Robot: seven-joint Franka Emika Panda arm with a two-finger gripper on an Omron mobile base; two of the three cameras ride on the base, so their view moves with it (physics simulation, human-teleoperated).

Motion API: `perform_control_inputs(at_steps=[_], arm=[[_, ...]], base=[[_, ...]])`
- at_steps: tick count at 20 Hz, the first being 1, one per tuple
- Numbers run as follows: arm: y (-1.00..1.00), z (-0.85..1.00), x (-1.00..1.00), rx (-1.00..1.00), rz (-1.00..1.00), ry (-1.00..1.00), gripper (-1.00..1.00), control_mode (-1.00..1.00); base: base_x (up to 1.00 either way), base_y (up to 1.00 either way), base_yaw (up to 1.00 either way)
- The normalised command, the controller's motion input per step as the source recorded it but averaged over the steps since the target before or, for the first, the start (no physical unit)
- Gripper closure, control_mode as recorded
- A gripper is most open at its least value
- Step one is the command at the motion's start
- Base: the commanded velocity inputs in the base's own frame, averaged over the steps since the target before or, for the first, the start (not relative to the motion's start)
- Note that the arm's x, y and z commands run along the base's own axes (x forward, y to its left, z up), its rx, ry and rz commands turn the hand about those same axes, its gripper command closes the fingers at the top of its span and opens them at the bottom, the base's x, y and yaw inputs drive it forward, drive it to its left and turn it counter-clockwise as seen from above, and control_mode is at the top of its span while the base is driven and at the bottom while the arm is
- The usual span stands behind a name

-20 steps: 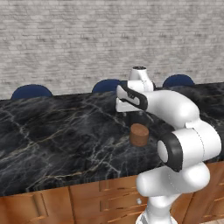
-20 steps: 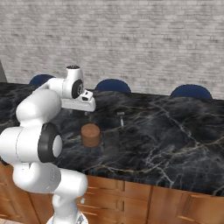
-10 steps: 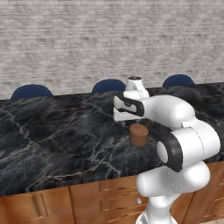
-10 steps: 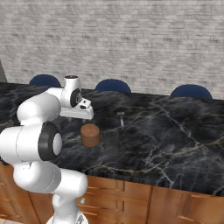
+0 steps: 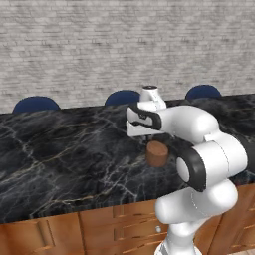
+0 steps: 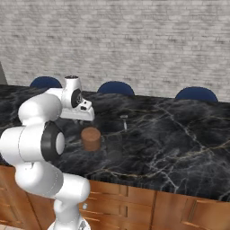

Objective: Pick the jar and jar from the dining table and place them in the open cabinet. Close the cabinet after placing the objects.

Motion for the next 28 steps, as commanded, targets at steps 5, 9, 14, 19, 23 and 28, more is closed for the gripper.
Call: perform_control_inputs(at_steps=[5,9,14,19,23,28], arm=[[0.0,0.05,-0.05,0.0,0.0,-0.05,1.0,-1.0],[0.03,0.45,-0.19,-0.02,0.0,-0.17,1.0,-1.0],[0.09,0.79,-0.33,-0.07,0.0,-0.09,1.0,-1.0],[0.12,0.73,-0.44,-0.07,0.0,0.0,1.0,-1.0],[0.0,0.64,-0.63,-0.04,0.0,-0.01,1.0,-1.0],[0.01,0.66,-0.64,-0.06,0.0,-0.01,1.0,-1.0]], base=[[0.0,0.0,0.0],[0.0,0.0,0.0],[0.0,0.0,0.0],[0.0,0.0,0.0],[0.0,0.0,0.0],[0.0,0.0,0.0]])
